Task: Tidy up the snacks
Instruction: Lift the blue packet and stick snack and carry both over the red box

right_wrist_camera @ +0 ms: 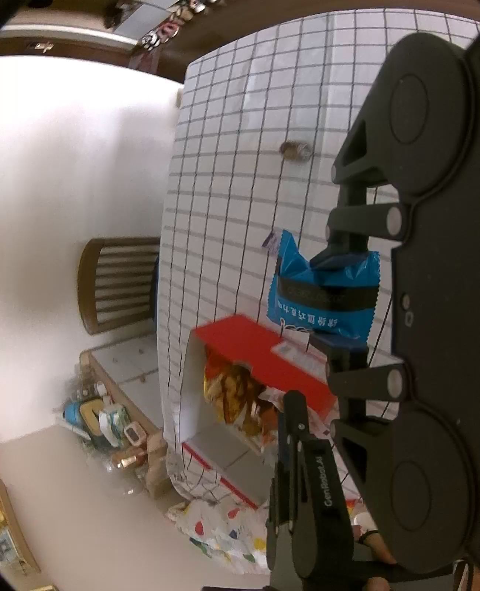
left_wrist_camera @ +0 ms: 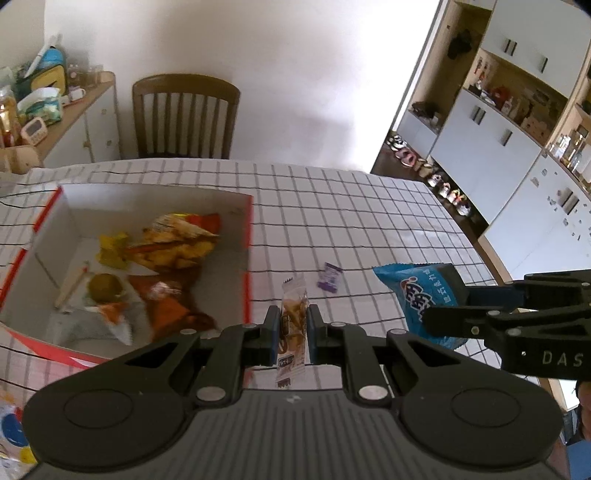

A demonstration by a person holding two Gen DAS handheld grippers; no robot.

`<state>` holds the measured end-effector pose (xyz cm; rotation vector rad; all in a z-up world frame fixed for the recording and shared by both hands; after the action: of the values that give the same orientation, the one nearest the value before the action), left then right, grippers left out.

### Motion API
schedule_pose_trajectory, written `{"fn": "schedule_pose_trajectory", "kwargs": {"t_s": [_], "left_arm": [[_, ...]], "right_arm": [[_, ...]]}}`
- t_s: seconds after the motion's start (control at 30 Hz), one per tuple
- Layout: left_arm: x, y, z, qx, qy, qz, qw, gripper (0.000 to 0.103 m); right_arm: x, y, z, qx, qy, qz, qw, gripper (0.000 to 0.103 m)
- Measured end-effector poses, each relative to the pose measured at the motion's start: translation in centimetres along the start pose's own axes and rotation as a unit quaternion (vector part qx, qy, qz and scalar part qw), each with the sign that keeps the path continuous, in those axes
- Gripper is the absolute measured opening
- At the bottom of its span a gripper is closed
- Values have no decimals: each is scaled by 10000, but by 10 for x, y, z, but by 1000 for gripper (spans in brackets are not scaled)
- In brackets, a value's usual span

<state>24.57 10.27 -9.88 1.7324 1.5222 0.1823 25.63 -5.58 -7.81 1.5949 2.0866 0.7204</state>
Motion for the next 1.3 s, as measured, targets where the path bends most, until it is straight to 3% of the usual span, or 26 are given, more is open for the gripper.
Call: {"fn": "schedule_pose_trajectory", "kwargs": {"t_s": [0.43, 0.67, 1.0, 1.3], "left_arm": [[78, 17, -46, -134, 311, -16, 9994, 14], [130, 27, -56, -176, 601, -117, 9980, 14], [203, 29, -47, -13, 1018, -443, 9938, 14], [229, 28, -15, 257, 1172, -360, 9921, 14]], "right_arm": [[92, 30, 4, -180, 163, -418, 9988, 35], [127, 39, 19, -197, 35, -572, 9982, 35], [168, 44, 58, -48, -96, -585, 9982, 35], [204, 46, 101, 93, -65, -768, 9970, 35]]}}
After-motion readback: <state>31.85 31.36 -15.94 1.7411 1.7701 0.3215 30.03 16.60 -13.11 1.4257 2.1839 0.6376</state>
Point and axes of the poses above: each gripper's, at about its wrist camera, not at the fingertips, and z roughly the way its jaws point, x to its left, y to its top, the point moved 10 cm from there along z, roughly the way its jaws point, and after that the axes turned 15 degrees about -y, right-handed, at the moved point
